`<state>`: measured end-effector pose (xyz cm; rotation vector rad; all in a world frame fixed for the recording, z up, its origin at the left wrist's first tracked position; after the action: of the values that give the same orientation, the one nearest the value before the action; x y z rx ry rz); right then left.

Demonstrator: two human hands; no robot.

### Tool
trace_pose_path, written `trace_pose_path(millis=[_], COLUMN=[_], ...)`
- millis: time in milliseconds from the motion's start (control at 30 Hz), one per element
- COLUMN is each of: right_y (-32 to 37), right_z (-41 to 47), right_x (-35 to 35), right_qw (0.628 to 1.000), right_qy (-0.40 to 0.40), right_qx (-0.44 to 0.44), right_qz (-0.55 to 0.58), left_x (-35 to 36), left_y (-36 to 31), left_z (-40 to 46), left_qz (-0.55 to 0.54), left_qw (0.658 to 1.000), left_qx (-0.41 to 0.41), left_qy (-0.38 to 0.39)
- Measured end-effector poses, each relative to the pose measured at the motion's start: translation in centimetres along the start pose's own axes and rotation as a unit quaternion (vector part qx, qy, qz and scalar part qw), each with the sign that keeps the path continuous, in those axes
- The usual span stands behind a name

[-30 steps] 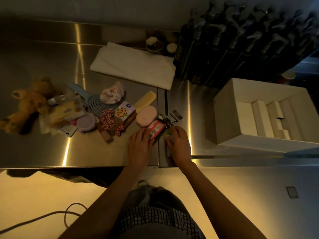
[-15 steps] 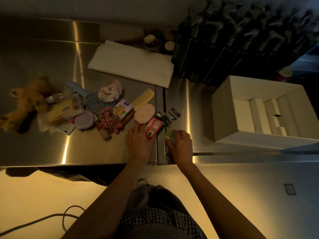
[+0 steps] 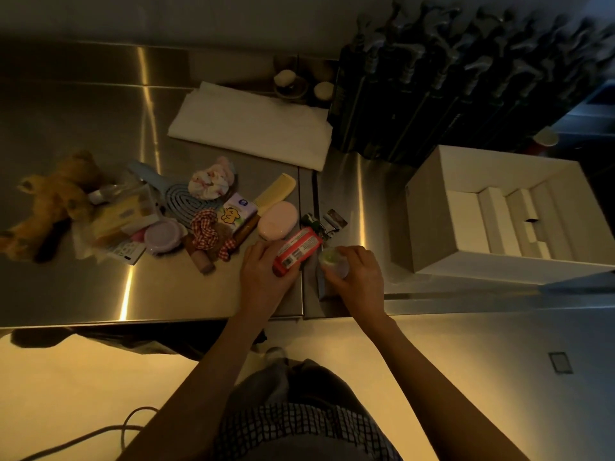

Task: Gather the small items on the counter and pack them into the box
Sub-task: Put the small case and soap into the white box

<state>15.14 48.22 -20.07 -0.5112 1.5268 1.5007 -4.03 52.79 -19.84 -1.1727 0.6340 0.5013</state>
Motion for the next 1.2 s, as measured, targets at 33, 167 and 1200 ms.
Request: trace_pose_path(millis=[33,167,1200], right_y=[0.3,1.6,-23.3], right_z=[0.2,1.4,8.7], right_x=[-0.6,-4.0,-32.0], right_qw=[1.000,0.998,0.993], right_qy=[-0.007,-0.043,-0.079], right_qx=[-0.007,-0.024,0.018], right_qz=[0.004,0.033,0.087], left_x=[-0.4,-2.7,17.6], left_y=[-0.3,-2.3,-33.9], left_z=[0.1,1.6,8.4], left_qz=[-0.009,-0.032,-0.074], left_qw=[1.000,0.998,0.982], left_qx=[0.006,0.034,0.153], left_qy=[-0.001,-0.029,0.078])
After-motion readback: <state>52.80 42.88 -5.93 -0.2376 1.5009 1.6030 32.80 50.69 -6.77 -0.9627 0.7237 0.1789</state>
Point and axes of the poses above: each hand's wrist, its own z-axis towards the middle knuckle, its own x-axis out of the palm, y = z × x, the point moved 10 cm from there along z, towards the middle knuckle, and after that the axes turned 5 degrees about x, right-handed, at the moved point
